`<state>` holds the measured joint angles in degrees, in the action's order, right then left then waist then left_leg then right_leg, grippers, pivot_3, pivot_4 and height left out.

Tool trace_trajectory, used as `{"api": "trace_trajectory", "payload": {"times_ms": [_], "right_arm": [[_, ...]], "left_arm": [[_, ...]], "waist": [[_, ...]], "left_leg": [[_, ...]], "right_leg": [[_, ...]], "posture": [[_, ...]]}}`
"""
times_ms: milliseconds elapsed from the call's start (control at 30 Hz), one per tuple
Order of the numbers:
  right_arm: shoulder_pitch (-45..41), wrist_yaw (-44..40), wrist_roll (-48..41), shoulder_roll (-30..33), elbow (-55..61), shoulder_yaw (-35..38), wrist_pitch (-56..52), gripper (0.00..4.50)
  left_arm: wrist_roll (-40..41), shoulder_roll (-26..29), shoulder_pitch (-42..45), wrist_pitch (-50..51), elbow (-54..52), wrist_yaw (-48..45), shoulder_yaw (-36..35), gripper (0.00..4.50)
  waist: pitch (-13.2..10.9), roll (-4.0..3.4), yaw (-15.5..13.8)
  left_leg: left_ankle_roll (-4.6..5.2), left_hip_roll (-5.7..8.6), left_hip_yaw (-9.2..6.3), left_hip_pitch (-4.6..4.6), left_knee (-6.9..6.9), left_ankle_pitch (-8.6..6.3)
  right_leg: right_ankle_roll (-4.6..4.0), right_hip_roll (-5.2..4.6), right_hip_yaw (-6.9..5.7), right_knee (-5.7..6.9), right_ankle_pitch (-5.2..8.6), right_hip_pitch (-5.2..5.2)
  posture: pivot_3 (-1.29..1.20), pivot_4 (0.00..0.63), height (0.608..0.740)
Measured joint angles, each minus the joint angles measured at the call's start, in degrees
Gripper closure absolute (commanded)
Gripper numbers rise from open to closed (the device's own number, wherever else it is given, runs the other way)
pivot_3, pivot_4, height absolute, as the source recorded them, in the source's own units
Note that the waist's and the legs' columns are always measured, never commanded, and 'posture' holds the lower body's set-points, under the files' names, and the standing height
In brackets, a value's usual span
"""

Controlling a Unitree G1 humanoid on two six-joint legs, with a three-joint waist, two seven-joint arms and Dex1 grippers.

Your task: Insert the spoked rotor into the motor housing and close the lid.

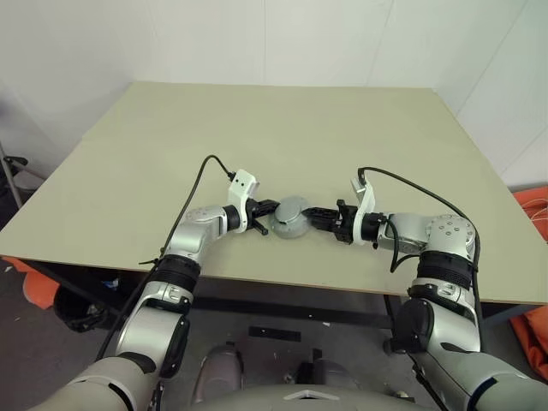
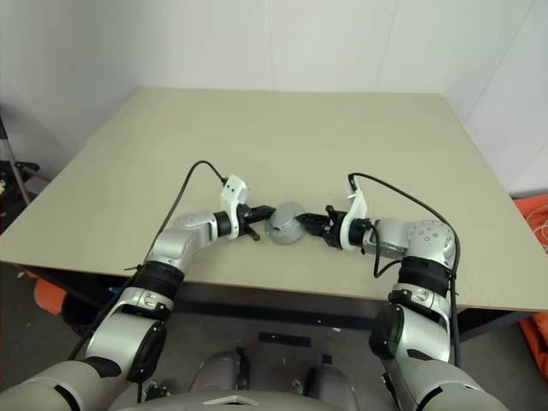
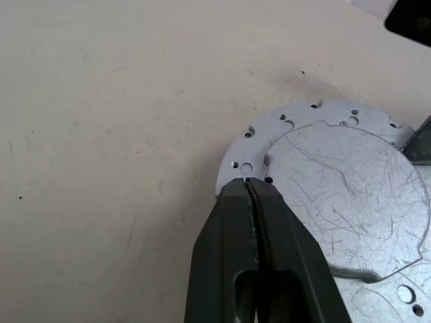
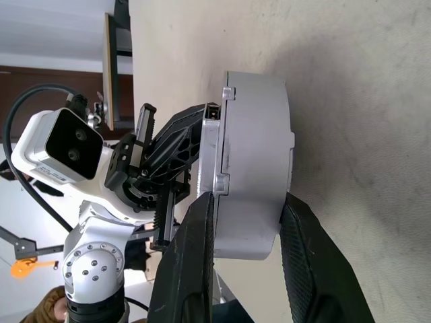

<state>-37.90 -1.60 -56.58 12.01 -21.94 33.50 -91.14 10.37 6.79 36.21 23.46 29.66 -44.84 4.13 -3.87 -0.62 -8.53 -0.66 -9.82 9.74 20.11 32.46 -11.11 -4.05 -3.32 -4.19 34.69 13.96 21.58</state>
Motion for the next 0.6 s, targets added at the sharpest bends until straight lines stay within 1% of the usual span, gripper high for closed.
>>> {"api": "trace_trajectory", "payload": {"times_ms": [200,300,367,467,533,600], "right_arm": [[0.0,2.1,-0.6,-1.0,0.0,1.8,-0.2,3.35],[-0.2,2.5,-0.6,-2.3,0.0,4.2,-0.3,3.35],[-1.0,2.4,-0.6,-2.8,0.0,5.4,-0.6,3.35],[-2.0,2.4,0.0,-3.5,-0.1,6.6,-0.5,3.35],[-2.2,2.5,0.5,-4.2,-0.8,6.5,-0.4,3.35],[-2.2,2.4,1.1,-4.2,-1.1,6.5,-0.2,3.35]], "left_arm": [[0.2,-0.2,0.0,0.2,-0.2,0.4,-0.6,4.43],[1.8,-1.0,-0.9,1.5,-1.9,1.5,-2.7,4.43],[3.7,-1.3,-1.9,2.7,-4.7,2.2,-4.5,4.43],[12.0,-2.9,-5.9,6.7,-17.1,2.1,-8.4,4.43],[17.9,-3.3,-8.3,10.6,-25.3,2.4,-9.9,4.43],[24.3,-3.2,-13.0,15.3,-32.9,4.1,-13.1,4.43]], "waist": [[0.0,0.00,0.0],[0.0,-0.01,0.0],[0.0,-0.01,0.0],[0.0,-0.02,-0.1],[0.0,-0.02,-0.1],[0.0,-0.05,0.0]], "left_leg": [[0.00,0.00,0.00,0.00,0.00,0.00],[0.00,0.00,0.00,0.11,0.01,0.00],[0.00,0.00,0.00,0.36,0.07,0.01],[0.02,-0.04,-0.07,0.96,0.29,0.00],[0.04,-0.04,-0.06,1.07,0.33,-0.01],[0.05,-0.05,-0.06,1.06,0.33,-0.02]], "right_leg": [[-0.01,0.00,0.00,0.01,0.01,0.01],[-0.01,0.00,0.00,0.05,0.00,0.14],[-0.01,0.00,-0.01,0.12,0.00,0.40],[0.02,-0.01,-0.12,0.22,-0.05,0.79],[0.11,-0.02,-0.12,0.31,-0.12,0.87],[0.09,-0.01,-0.12,0.35,-0.10,0.88]], "posture": [[0.00,0.000,0.740],[0.00,0.000,0.740],[0.00,0.000,0.740],[0.00,0.000,0.740],[0.00,0.000,0.740],[0.00,0.000,0.740]]}}
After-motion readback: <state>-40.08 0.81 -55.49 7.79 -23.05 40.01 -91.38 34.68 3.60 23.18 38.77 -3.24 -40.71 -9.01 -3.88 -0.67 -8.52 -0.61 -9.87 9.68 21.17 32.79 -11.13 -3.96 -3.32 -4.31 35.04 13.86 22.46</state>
